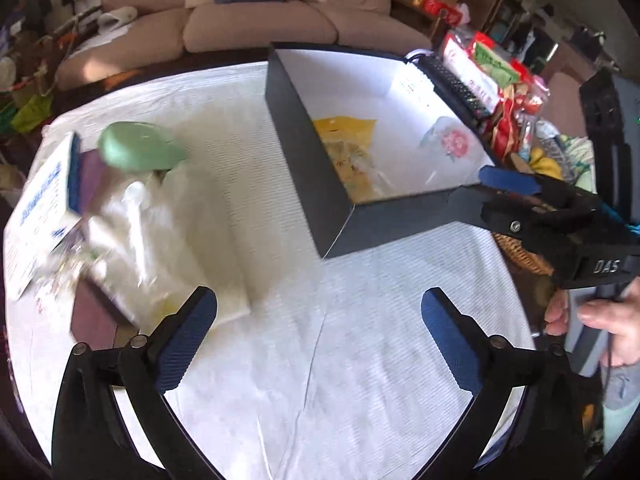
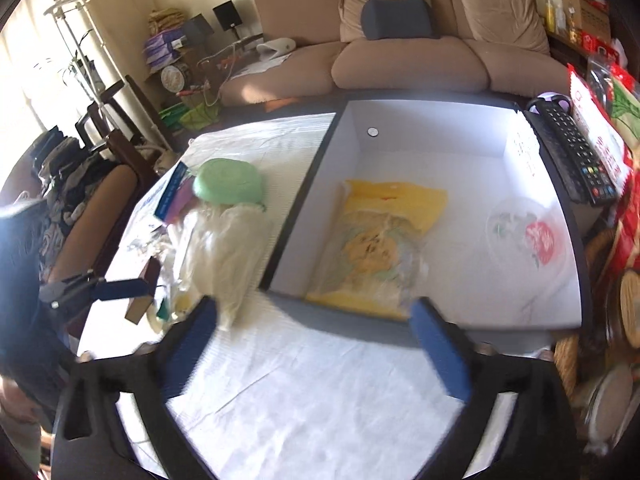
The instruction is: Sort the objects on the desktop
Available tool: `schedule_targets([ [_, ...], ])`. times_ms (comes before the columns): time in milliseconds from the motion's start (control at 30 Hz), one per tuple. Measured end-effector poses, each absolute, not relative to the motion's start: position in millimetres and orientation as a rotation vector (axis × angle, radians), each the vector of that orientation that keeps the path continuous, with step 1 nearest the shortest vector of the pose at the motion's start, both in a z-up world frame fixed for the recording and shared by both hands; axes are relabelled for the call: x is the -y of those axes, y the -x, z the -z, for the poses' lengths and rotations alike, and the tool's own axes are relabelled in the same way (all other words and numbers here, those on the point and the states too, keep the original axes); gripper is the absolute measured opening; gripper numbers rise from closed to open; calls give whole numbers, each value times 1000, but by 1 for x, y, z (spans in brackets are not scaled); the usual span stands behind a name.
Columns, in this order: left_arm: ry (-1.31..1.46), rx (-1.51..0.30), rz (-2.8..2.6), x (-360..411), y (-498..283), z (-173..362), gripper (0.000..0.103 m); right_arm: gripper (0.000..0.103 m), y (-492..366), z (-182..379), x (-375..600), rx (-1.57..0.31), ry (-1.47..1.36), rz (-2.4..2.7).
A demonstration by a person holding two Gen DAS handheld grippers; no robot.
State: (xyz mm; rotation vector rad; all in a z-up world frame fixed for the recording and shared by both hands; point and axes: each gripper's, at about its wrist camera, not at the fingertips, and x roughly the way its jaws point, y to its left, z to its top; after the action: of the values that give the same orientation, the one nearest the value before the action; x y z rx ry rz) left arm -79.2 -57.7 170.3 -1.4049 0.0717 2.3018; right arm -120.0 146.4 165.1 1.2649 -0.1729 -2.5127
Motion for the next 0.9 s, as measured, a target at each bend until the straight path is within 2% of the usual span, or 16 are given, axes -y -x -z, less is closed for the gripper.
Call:
schedule_targets([
  [700,1250,-107,-2535,87,-35,-232,103,103,-5,-217,-119,126,-1130,2655],
  [900,1273,14,-2571,133,-53,-219,103,103,-26,-215,-101,127,-1110,2625],
])
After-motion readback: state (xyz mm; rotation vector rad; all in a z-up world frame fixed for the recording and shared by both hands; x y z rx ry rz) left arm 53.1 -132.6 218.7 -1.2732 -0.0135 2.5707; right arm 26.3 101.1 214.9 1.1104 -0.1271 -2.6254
